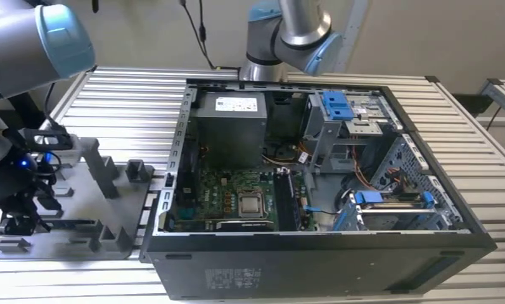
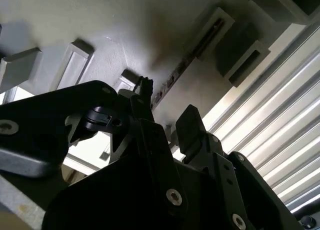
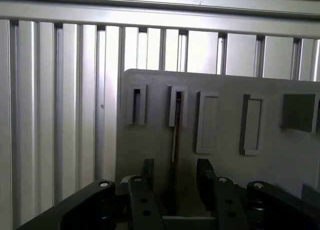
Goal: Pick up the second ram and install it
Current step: 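Pick up the second ram and move it above second insertion slot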
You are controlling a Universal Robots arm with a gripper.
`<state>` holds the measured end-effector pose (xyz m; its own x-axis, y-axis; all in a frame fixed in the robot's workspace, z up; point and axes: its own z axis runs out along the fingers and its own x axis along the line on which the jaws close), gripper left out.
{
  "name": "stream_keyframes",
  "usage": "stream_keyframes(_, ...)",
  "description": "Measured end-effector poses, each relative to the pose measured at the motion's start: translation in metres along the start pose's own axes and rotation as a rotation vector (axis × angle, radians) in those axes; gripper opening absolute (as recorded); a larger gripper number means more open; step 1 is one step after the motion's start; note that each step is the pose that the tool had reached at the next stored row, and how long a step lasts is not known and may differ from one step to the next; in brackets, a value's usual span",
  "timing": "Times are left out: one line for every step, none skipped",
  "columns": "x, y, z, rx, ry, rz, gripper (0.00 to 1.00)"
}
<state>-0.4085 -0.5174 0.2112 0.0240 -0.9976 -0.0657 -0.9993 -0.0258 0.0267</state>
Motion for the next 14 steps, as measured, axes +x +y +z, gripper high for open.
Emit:
stream_keyframes(0.0002,0.0,0.0017,-0.0001,0.0001,0.0,0.48)
stream_keyframes(0.0004,0.0,0.0034,-0.0002,0.0002,0.0,0.48)
stream_keyframes(0.0005,-0.0001,0.0049,-0.0002,0.0003,0.0,0.48)
stream_keyframes(0.0005,-0.0001,0.006,-0.0001,0.0005,0.0,0.48)
stream_keyframes(0.0005,-0.0003,0.0071,0.0,0.0006,-0.001,0.48)
stream_keyframes(0.0005,-0.0003,0.0081,0.0001,0.0006,-0.001,0.48)
stream_keyframes(0.0005,-0.0003,0.0087,0.0001,0.0006,-0.001,0.48)
stream_keyframes(0.0002,-0.0005,0.0095,-0.0001,0.001,-0.001,0.48)
stream_keyframes(-0.0001,-0.0007,0.0104,-0.0001,0.0011,-0.001,0.48)
stream_keyframes(-0.0005,-0.0008,0.0114,0.0,0.001,-0.001,0.48)
stream_keyframes(-0.0009,-0.0009,0.0122,0.0,0.0011,-0.001,0.48)
stream_keyframes(-0.0012,-0.001,0.0127,0.0,0.0012,-0.001,0.48)
stream_keyframes(-0.0012,-0.001,0.0127,0.0004,0.0013,-0.001,0.48)
stream_keyframes(-0.0012,-0.001,0.0127,0.0005,0.0013,-0.001,0.48)
